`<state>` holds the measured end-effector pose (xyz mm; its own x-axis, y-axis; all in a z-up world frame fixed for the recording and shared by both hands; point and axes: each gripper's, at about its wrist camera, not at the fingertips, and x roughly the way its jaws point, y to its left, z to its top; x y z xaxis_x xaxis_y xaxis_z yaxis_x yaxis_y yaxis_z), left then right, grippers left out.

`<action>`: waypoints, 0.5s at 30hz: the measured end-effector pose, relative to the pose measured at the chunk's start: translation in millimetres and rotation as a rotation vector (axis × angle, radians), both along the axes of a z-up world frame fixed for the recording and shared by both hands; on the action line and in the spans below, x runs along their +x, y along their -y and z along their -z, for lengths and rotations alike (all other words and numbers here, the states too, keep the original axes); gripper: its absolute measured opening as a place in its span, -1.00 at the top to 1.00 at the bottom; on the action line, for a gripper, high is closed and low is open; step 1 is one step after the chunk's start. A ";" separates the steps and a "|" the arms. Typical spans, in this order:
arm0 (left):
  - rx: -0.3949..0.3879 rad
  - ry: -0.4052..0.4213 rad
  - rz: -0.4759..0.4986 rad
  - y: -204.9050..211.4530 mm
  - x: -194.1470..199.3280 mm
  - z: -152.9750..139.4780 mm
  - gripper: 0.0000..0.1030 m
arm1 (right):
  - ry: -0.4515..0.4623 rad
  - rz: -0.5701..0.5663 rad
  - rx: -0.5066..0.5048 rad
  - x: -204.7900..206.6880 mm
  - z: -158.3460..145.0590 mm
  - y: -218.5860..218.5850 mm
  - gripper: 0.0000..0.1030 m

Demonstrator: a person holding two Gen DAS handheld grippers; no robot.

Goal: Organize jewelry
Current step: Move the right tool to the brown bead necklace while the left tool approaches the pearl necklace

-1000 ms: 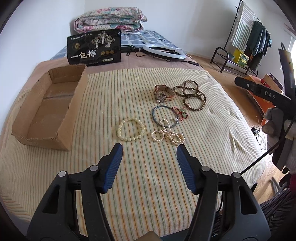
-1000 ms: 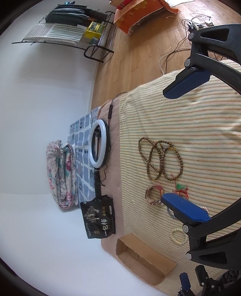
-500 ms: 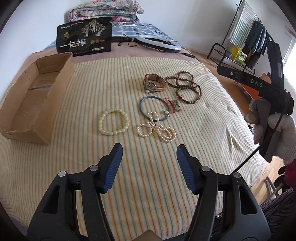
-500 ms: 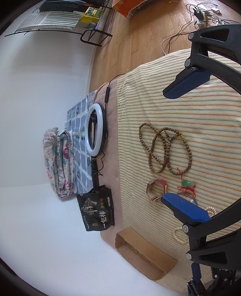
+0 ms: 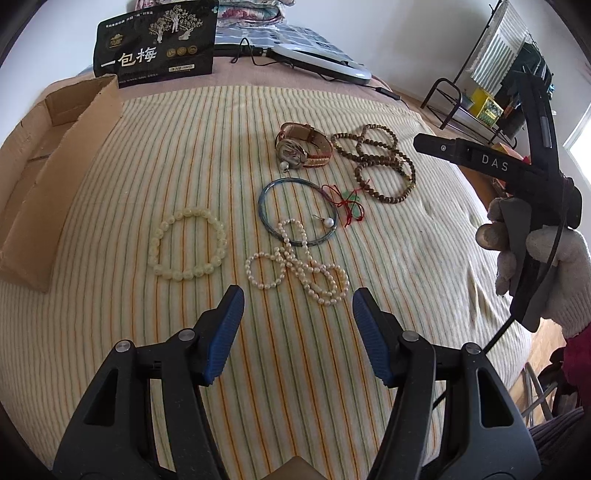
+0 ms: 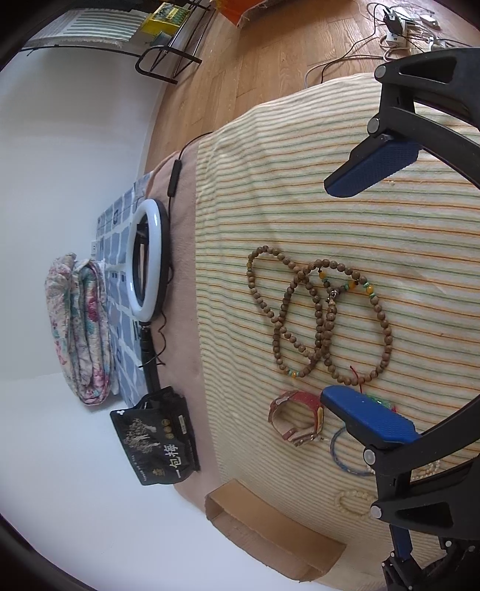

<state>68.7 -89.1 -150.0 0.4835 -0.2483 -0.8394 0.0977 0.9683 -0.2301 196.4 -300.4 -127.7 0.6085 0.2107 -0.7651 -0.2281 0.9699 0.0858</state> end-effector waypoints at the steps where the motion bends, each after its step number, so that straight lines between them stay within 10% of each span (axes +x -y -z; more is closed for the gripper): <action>1: 0.005 -0.003 -0.005 1.4 3.0 2.9 -0.23 | -0.006 -0.001 -0.005 2.1 2.5 -0.4 -0.99; 15: 0.008 -0.009 -0.016 8.2 16.2 17.0 -0.23 | -0.166 0.031 0.042 39.8 30.4 -1.0 -0.99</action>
